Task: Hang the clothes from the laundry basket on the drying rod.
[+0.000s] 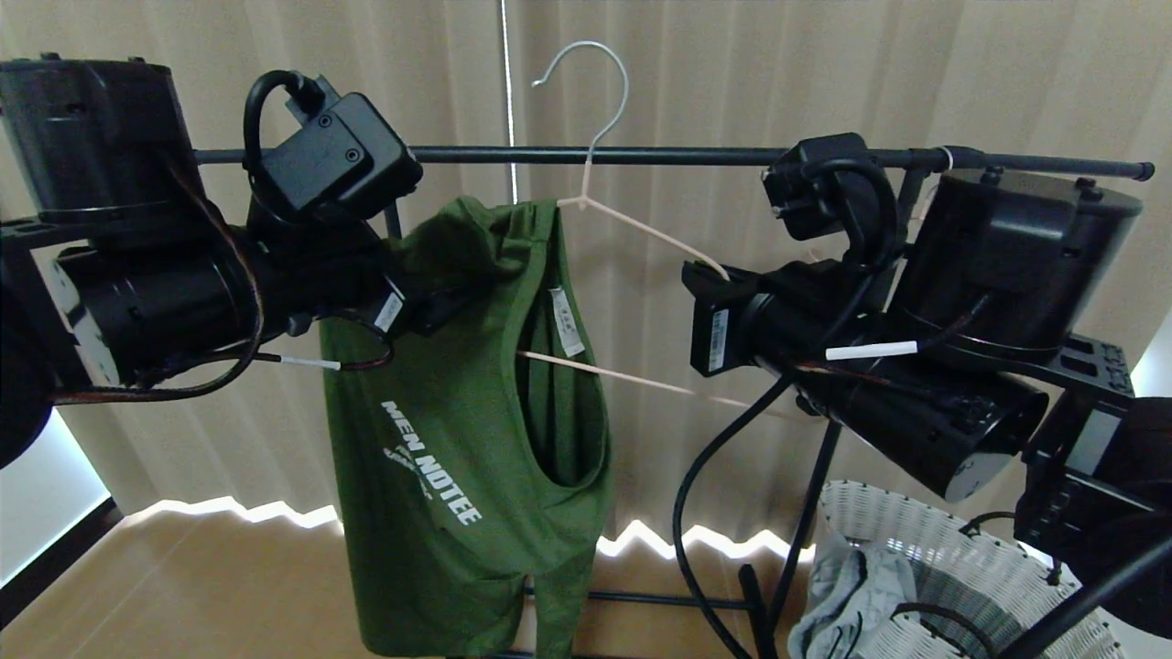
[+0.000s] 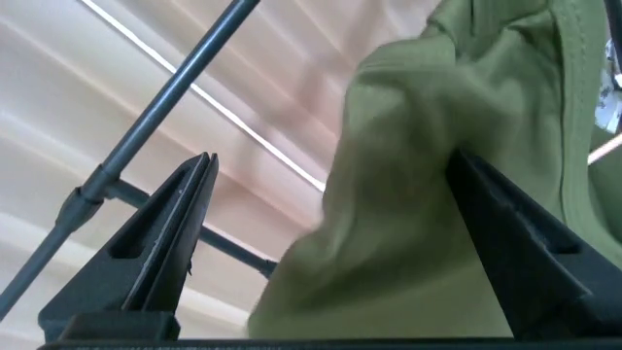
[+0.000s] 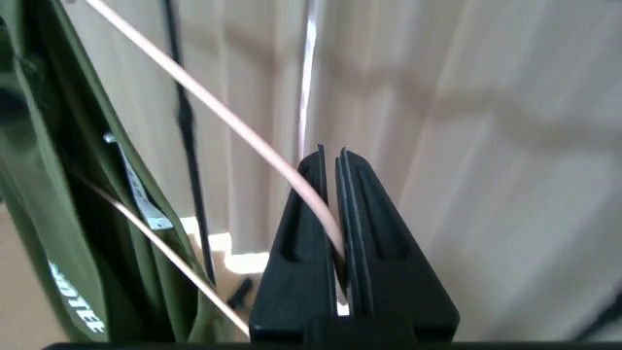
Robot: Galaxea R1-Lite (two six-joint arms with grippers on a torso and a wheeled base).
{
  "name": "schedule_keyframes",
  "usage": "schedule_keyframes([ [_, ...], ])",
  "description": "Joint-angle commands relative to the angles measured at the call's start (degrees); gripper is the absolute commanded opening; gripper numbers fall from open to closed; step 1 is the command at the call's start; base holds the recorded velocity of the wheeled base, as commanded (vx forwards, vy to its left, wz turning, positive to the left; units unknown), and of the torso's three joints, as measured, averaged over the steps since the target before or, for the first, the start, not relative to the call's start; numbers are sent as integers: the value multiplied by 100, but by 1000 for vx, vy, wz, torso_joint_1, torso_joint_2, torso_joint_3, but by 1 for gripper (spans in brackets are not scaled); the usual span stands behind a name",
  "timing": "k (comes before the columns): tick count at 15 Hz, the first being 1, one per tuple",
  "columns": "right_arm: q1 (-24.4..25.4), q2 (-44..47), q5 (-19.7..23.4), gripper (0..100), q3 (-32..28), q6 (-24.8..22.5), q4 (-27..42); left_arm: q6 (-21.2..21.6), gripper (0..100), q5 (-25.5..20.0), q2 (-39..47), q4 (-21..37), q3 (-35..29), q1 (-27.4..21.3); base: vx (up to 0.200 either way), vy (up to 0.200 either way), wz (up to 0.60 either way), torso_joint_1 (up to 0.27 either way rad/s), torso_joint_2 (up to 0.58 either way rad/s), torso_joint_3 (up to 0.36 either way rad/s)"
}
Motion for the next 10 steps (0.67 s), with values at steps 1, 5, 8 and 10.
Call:
schedule_keyframes([
  [1,75,-24,73,0,199,-151,-198,0,100,1,46,-130,18,1,0,0,0,0,0,0],
  [5,118,-33,196,0,401,-301,-532,0,100,1,37,-227,62,1,0,0,0,0,0,0],
  [8,171,-24,205,0,410,-301,-532,9,100,1,29,-227,97,1,0,0,0,0,0,0],
  [10,180,-24,205,0,410,-292,-541,9,0,-8,37,-227,106,1,0,0,0,0,0,0],
])
